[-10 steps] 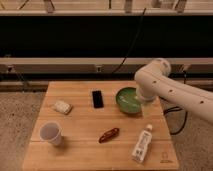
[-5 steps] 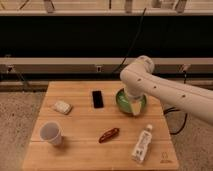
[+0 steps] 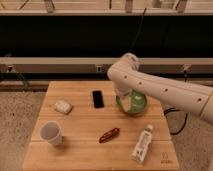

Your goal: Place the eraser on the white sponge

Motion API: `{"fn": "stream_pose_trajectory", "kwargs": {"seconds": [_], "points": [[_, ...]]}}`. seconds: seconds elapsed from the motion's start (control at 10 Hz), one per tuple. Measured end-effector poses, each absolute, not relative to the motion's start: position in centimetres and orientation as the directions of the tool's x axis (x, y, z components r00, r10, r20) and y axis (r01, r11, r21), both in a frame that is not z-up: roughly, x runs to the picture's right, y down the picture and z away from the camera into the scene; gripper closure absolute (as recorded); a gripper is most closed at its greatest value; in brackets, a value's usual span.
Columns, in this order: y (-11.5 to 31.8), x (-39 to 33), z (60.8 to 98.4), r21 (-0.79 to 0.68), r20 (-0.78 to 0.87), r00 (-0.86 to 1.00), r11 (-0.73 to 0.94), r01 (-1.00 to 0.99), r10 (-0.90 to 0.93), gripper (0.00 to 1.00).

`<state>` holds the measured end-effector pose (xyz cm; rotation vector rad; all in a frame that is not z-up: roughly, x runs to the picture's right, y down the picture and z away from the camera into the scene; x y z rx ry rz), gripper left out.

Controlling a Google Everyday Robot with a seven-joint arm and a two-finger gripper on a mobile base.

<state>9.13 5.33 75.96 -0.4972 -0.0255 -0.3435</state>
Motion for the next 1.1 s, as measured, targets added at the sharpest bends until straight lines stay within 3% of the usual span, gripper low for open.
{"fn": "stream_pose_trajectory", "kwargs": {"seconds": [1.1], "points": [[3.3,3.2,79.0,-0.453,0.187,0.884,0.761,0.464,-0.428,0.20]]}}
